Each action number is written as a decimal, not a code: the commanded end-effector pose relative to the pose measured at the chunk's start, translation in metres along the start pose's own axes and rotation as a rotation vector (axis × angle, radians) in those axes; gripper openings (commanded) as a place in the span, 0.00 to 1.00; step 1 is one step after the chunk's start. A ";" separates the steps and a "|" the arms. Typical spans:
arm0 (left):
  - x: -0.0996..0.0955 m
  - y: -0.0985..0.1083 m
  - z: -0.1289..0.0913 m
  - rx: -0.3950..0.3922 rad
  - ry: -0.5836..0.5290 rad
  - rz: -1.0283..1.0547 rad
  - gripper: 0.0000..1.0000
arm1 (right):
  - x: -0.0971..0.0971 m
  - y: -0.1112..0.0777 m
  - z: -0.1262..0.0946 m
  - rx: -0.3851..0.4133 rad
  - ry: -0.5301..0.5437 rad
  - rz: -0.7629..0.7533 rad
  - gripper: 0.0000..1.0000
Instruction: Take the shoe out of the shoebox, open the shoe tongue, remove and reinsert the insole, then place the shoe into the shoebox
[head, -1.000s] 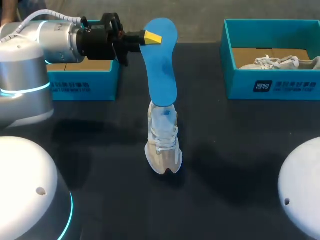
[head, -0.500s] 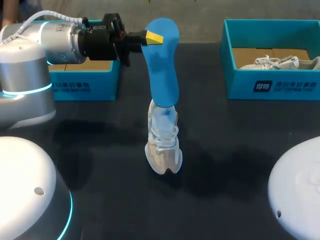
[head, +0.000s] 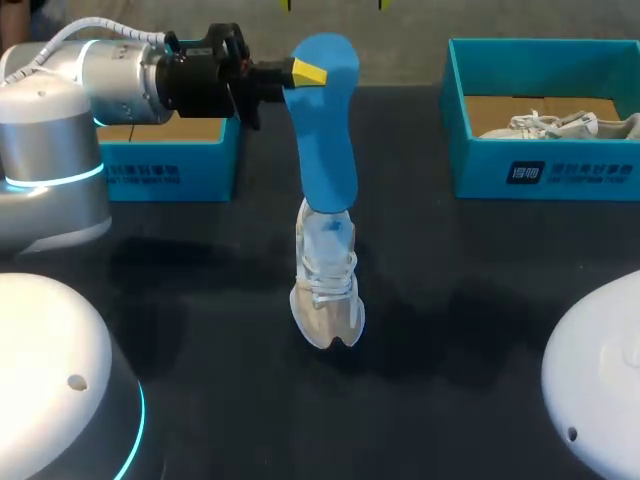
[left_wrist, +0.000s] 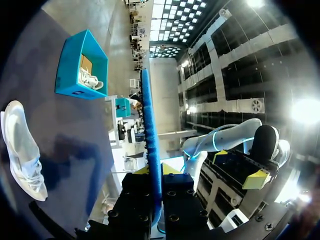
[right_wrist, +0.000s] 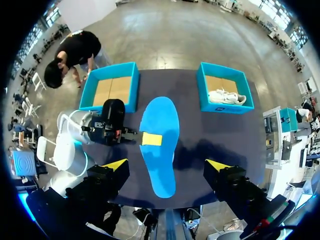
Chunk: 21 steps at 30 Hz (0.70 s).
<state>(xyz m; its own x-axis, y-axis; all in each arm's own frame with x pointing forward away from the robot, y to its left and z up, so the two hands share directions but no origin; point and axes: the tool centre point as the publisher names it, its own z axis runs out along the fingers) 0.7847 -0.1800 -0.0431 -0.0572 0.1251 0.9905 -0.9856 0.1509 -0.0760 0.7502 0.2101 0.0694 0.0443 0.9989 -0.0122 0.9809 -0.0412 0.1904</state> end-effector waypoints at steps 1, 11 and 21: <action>0.000 -0.001 -0.002 -0.003 -0.001 0.001 0.00 | -0.002 -0.001 0.001 -0.001 0.010 0.002 1.00; 0.000 -0.001 -0.004 -0.010 0.002 -0.001 0.00 | -0.005 -0.005 0.006 0.021 0.156 0.002 1.00; 0.000 0.000 -0.009 -0.008 0.001 -0.003 0.00 | -0.021 -0.006 0.007 0.002 0.387 0.011 1.00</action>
<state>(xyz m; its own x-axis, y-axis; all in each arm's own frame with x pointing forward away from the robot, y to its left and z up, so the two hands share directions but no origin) 0.7870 -0.1736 -0.0441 -0.0540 0.1267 0.9905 -0.9842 0.1606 -0.0742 0.7478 0.2027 0.0688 0.0151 0.9876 0.1561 0.9818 -0.0443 0.1849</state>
